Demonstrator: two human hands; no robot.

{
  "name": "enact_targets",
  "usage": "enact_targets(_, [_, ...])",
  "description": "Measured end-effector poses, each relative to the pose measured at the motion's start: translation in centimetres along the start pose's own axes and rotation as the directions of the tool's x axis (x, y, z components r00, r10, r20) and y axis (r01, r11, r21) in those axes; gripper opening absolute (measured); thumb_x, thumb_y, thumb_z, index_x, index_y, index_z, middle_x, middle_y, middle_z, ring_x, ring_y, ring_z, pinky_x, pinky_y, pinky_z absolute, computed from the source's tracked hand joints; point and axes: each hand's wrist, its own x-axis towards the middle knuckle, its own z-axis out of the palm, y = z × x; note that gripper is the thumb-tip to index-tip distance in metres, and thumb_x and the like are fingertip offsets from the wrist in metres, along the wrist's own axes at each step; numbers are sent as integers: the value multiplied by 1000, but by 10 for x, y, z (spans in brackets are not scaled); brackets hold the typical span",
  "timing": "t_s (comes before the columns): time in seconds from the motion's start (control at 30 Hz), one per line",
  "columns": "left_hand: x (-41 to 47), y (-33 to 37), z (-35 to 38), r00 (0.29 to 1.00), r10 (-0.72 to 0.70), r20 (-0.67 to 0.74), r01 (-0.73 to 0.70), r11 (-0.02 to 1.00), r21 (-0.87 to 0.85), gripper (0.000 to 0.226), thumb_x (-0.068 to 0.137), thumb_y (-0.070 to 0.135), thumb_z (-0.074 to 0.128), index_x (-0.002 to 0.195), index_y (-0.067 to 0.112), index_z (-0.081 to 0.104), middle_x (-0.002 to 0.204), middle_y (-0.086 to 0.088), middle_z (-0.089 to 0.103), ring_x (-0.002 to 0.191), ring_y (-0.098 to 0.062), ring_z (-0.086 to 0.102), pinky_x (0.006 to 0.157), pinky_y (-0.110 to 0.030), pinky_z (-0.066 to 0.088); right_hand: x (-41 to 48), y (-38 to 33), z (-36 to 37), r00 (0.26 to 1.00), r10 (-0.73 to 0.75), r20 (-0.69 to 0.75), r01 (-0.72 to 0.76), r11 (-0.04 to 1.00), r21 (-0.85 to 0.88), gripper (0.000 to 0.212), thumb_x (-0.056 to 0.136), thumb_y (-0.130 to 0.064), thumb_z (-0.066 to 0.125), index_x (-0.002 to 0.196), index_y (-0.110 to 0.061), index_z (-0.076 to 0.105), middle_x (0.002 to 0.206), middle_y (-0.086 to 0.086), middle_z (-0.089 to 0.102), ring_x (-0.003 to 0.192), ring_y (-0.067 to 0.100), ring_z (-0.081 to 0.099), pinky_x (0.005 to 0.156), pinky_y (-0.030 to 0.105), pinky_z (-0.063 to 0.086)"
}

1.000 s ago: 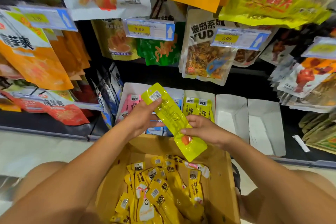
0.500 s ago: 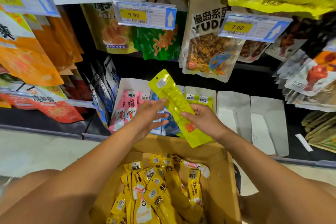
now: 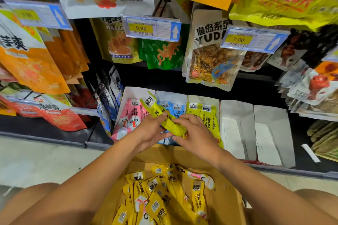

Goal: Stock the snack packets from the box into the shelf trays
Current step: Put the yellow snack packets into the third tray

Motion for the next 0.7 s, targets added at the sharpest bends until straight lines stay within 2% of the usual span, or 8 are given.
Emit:
enact_targets(0.13, [1,-2,-4,999,43,24,-47,986,159,29,106,24,56,122,1,64,117,-20,74,112,-35,70,95,-52,58,1,-9,-5,996,84,17,-85,995,53,63,80,-67,67,137,-42,51,137,-20,49,129,5,45,98,34,48])
enact_targets(0.27, [1,1,-2,993,112,48,-121,957,264,21,105,23,58,115,8,69,112,-12,77,103,-28,75,87,-43,61,1,-10,-9,990,141,-1,-141,989,46,62,78,-63,72,133,-43,51,135,-19,51,126,7,47,95,34,49])
enact_targets(0.37, [7,0,-1,981,183,71,-195,877,438,30,104,31,59,126,13,66,120,-6,75,107,-20,73,90,-43,62,3,1,-5,980,197,14,-198,979,48,61,74,-65,73,127,-46,50,130,-20,49,118,8,54,88,38,53])
enact_targets(0.43, [13,-5,-8,975,193,114,-219,714,665,52,102,48,57,147,25,51,135,1,66,120,-18,66,105,-47,53,7,15,-7,959,281,23,-282,957,64,61,71,-67,73,123,-46,51,125,-17,50,110,10,59,81,40,57])
enact_targets(0.5, [16,-14,-18,972,139,188,-228,396,889,62,103,50,53,160,36,30,153,6,49,136,-21,53,114,-43,43,13,37,-11,925,379,26,-380,921,83,59,69,-69,73,118,-44,52,116,-10,51,85,11,69,72,42,60])
enact_targets(0.57, [18,-26,-30,979,20,202,-203,93,975,67,105,49,50,162,41,18,168,3,28,152,-25,31,122,-43,32,20,62,-14,888,459,43,-459,888,12,61,66,-74,69,115,-42,51,106,-4,56,53,12,68,70,40,60])
enact_targets(0.6, [17,-31,-34,984,-67,168,-167,18,986,68,104,52,49,162,43,15,171,1,18,157,-27,19,125,-46,26,25,75,-13,870,492,43,-490,871,-40,66,63,-78,65,116,-42,50,101,-1,62,53,13,68,72,40,60])
enact_targets(0.7, [23,-50,-47,961,-277,22,-70,-165,984,70,103,64,38,162,44,6,173,2,-2,159,-31,-2,127,-54,15,38,102,-6,832,555,17,-542,818,-193,70,67,-75,66,124,-37,54,111,3,63,90,24,68,81,38,56])
